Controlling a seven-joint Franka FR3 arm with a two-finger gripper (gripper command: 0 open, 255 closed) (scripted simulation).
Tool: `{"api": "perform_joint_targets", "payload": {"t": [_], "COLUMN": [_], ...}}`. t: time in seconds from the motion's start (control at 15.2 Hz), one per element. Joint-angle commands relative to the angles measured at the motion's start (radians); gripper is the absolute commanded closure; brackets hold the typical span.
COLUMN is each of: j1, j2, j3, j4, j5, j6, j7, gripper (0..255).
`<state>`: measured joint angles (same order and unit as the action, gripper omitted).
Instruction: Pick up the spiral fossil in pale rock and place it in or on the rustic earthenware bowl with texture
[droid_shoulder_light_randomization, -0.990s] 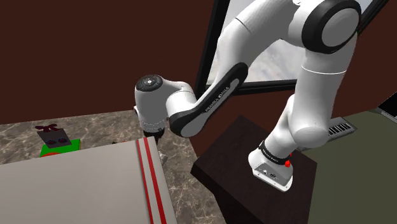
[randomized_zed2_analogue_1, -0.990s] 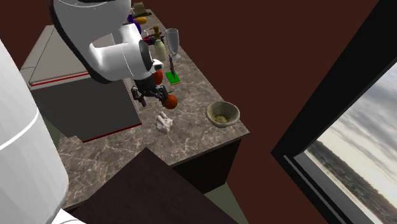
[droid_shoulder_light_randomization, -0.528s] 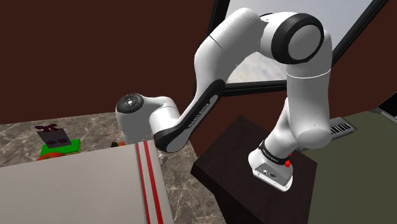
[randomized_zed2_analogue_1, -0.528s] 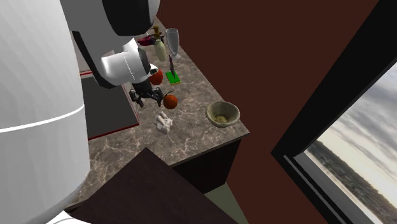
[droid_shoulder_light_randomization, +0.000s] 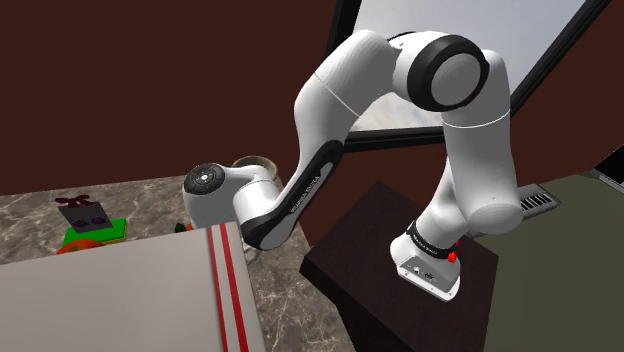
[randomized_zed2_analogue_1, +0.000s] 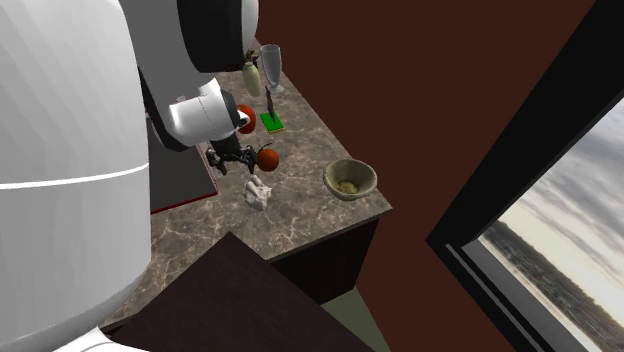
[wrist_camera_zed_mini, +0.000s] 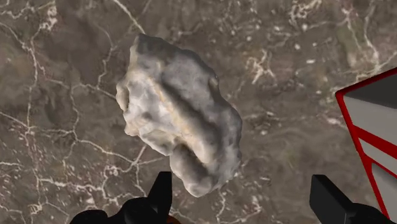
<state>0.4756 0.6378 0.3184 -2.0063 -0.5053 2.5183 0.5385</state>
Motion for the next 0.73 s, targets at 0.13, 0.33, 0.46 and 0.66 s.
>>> {"api": "perform_joint_targets", "payload": {"t": [0.13, 0.33, 0.46, 0.66], "j1": [0.016, 0.016, 0.02, 0.023], "j2": [0.031, 0.03, 0.034, 0.034], "j3": [0.002, 0.002, 0.001, 0.004], "j4": [-0.009, -0.009, -0.01, -0.003], "j5": [-0.003, -0.003, -0.005, -0.002], "j6": [0.007, 0.007, 0.01, 0.003], "j7": [0.006, 0.006, 0.011, 0.011], "gripper": [0, 0, 255, 255]}}
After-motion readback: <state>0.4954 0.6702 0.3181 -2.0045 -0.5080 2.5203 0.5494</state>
